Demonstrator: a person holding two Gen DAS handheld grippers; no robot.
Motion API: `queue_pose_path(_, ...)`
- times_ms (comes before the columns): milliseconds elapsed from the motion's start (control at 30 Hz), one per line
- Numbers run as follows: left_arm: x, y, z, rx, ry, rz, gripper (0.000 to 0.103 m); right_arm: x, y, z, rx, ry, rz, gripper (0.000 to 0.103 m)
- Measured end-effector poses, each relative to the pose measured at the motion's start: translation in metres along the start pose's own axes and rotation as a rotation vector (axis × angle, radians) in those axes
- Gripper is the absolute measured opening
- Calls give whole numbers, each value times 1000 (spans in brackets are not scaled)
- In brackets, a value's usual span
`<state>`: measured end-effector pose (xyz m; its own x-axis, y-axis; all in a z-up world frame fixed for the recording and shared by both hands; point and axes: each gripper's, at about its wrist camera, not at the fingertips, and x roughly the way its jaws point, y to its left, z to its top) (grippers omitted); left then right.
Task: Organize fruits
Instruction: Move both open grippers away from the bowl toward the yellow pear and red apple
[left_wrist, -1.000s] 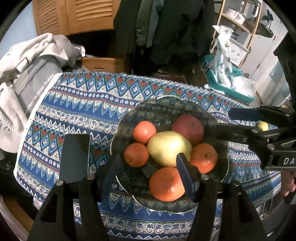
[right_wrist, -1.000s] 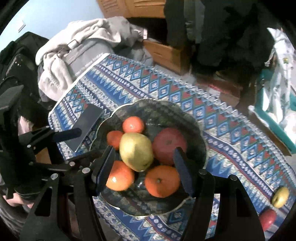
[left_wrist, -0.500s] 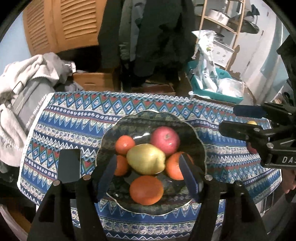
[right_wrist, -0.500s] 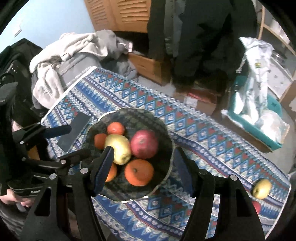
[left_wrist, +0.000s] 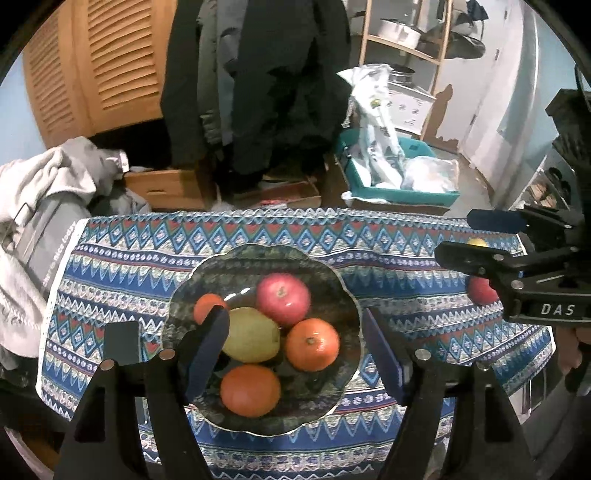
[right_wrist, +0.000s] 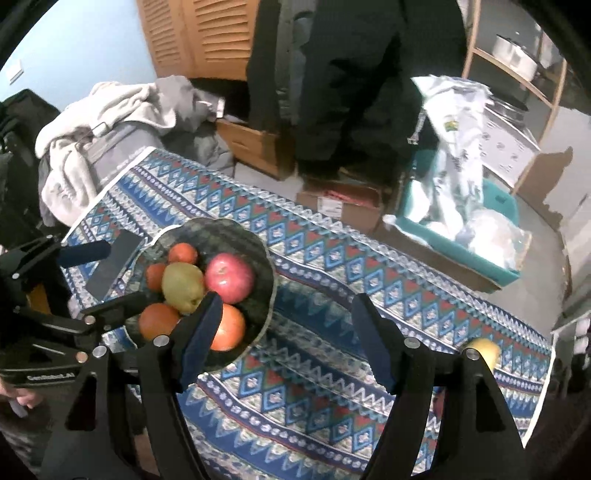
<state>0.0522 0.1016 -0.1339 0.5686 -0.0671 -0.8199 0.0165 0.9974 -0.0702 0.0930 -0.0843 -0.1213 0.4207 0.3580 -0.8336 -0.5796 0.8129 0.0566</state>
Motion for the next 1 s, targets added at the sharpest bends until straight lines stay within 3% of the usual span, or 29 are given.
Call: queue_pose_path(1000,10,-100,21,133,0,-25,80,-43,-122,-64,198,-23,-132,81)
